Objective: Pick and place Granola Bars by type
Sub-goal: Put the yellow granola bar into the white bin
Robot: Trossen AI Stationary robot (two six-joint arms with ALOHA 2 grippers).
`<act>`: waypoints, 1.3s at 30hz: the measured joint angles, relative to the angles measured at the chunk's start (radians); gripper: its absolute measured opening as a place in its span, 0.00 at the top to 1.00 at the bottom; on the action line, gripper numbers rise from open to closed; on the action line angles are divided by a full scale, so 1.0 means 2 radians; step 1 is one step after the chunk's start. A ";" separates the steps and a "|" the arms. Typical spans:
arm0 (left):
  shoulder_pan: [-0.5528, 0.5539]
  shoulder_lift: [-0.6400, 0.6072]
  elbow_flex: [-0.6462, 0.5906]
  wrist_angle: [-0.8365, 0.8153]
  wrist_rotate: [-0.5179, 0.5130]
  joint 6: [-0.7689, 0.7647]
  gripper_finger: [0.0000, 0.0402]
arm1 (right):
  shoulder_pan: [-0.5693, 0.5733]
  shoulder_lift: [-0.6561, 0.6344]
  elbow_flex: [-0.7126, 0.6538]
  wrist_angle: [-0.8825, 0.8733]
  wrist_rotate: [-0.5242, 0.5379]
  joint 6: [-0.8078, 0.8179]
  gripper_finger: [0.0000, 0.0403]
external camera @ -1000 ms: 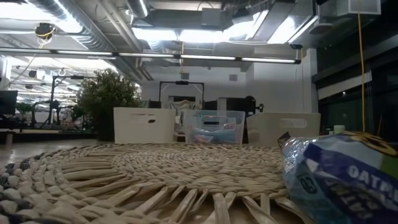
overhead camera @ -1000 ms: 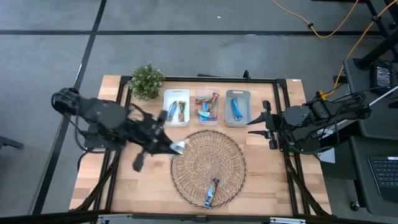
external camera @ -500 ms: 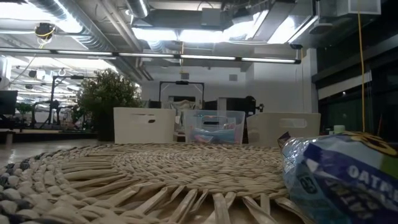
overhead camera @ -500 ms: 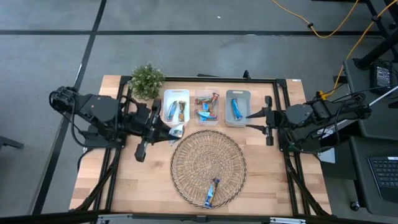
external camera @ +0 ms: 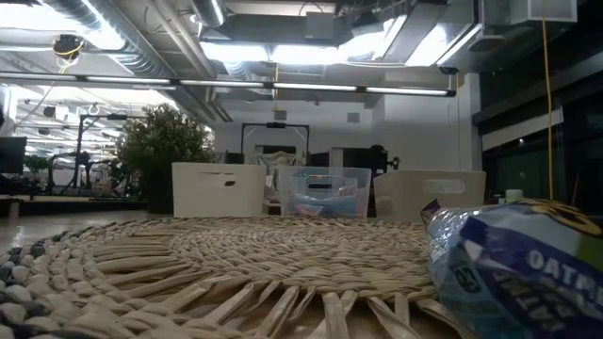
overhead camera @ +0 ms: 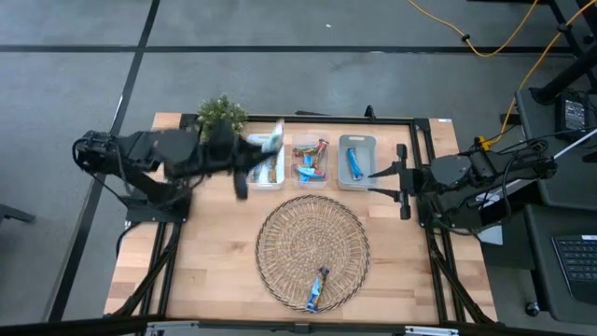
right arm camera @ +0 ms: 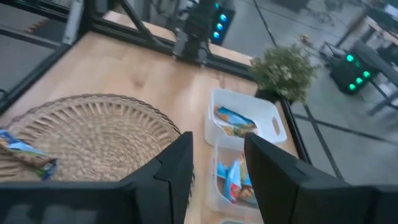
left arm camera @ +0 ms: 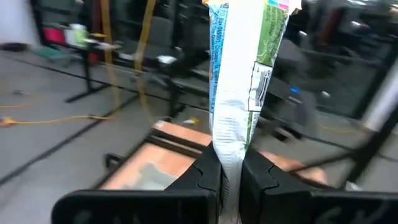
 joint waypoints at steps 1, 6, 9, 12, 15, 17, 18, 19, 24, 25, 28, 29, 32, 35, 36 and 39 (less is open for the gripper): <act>0.022 0.003 0.005 0.002 0.009 0.005 0.96 | 0.000 0.000 0.000 0.006 -0.006 -0.003 0.64; 0.107 0.014 0.012 -0.001 0.024 0.007 0.96 | 0.000 0.000 0.000 0.036 -0.017 -0.018 0.64; 0.137 0.016 0.012 -0.025 0.004 -0.026 0.96 | -0.007 0.000 0.000 0.042 -0.017 -0.018 0.64; 0.160 0.024 0.013 -0.073 -0.037 -0.068 0.96 | -0.017 0.000 0.000 0.042 -0.031 -0.018 0.64; 0.180 0.040 0.013 -0.142 -0.052 -0.118 0.96 | -0.027 0.000 0.000 0.042 -0.042 -0.018 0.64; 0.194 0.055 0.008 -0.182 -0.053 -0.144 0.96 | -0.032 0.000 0.000 0.040 -0.043 -0.019 0.64; 0.200 0.063 0.001 -0.194 -0.052 -0.155 0.96 | -0.035 0.000 0.000 0.040 -0.043 -0.020 0.64; 0.207 0.071 -0.007 -0.208 -0.049 -0.166 0.96 | -0.037 0.000 0.000 0.039 -0.043 -0.024 0.64; 0.236 0.116 -0.059 -0.238 -0.003 -0.196 0.96 | -0.045 0.000 0.000 0.038 -0.044 -0.030 0.64; 0.240 0.125 -0.070 -0.238 0.015 -0.202 0.96 | -0.046 0.000 0.000 0.038 -0.044 -0.030 0.64; 0.247 0.148 -0.097 -0.237 0.052 -0.224 0.96 | -0.046 0.000 0.000 0.037 -0.044 -0.030 0.64; 0.249 0.155 -0.105 -0.237 0.061 -0.229 0.96 | -0.046 0.000 0.000 0.037 -0.044 -0.030 0.64; 0.255 0.173 -0.121 -0.239 0.081 -0.237 0.96 | -0.046 0.000 0.000 0.037 -0.050 -0.028 0.64; 0.262 0.186 -0.122 -0.239 0.104 -0.236 0.95 | -0.046 0.000 0.000 0.037 -0.061 -0.028 0.64; 0.265 0.188 -0.122 -0.240 0.109 -0.237 0.94 | -0.046 0.000 0.000 0.037 -0.066 -0.028 0.64; 0.268 0.191 -0.122 -0.240 0.115 -0.236 0.88 | -0.046 0.000 0.000 0.033 -0.069 -0.028 0.64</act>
